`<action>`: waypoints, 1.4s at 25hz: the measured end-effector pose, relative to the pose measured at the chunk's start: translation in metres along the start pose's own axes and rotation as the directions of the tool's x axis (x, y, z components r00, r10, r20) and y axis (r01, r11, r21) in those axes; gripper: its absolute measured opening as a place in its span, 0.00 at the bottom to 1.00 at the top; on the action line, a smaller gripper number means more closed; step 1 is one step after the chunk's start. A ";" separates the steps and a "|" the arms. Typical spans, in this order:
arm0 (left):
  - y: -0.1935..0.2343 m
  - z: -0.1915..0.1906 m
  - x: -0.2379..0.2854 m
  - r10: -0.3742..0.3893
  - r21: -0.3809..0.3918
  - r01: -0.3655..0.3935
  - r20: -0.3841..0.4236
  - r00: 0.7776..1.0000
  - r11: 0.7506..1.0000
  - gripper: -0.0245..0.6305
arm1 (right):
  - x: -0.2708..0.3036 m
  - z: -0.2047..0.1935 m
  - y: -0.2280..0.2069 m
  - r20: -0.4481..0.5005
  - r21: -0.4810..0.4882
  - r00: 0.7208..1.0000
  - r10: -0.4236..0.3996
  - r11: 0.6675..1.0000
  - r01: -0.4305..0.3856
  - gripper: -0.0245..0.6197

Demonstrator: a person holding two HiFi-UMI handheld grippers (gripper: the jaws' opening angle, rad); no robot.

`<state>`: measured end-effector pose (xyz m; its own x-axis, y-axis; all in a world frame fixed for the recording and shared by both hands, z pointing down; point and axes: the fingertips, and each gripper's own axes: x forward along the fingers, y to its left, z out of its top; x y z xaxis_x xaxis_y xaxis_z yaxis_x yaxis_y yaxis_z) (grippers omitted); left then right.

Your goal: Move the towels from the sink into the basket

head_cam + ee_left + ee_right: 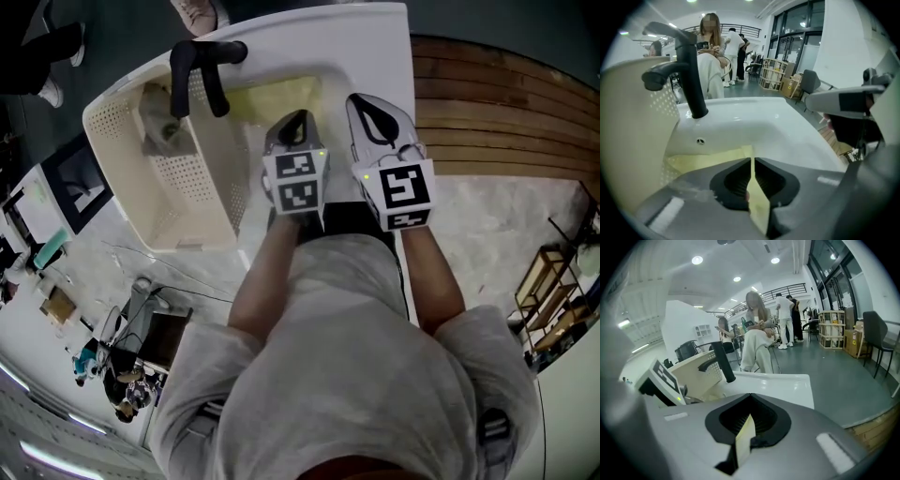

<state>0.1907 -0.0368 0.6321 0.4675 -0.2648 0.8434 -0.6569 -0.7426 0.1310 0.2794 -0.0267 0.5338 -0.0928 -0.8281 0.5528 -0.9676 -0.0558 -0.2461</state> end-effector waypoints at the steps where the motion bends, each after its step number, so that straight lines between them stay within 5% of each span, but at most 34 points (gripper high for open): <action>1: 0.001 -0.003 0.006 0.009 0.008 -0.009 -0.020 1.000 1.000 0.09 | 0.000 -0.001 -0.005 -0.003 0.000 1.000 -0.003 1.000 0.003 0.05; 6: 0.001 -0.021 0.031 0.013 0.005 -0.012 -0.109 0.994 1.000 0.24 | 0.000 -0.001 -0.024 -0.011 0.010 1.000 -0.019 1.000 0.019 0.05; 14: 0.014 -0.043 0.064 0.058 0.028 -0.054 -0.195 0.979 0.998 0.24 | -0.002 -0.007 -0.034 -0.030 0.027 0.999 -0.026 0.999 0.027 0.05; 17: 0.016 -0.035 0.062 0.078 0.033 -0.073 -0.165 0.983 0.997 0.07 | -0.004 -0.007 -0.038 -0.033 0.027 0.999 -0.032 0.999 0.033 0.05; 35: 0.009 0.036 -0.027 0.027 0.041 -0.030 0.070 0.997 0.999 0.07 | -0.014 0.034 0.018 0.043 -0.035 0.999 0.001 0.999 0.001 0.05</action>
<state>0.1937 -0.0582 0.5911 0.4897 -0.3270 0.8082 -0.6454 -0.7592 0.0840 0.2714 -0.0351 0.4950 -0.0837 -0.8512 0.5181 -0.9753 -0.0366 -0.2177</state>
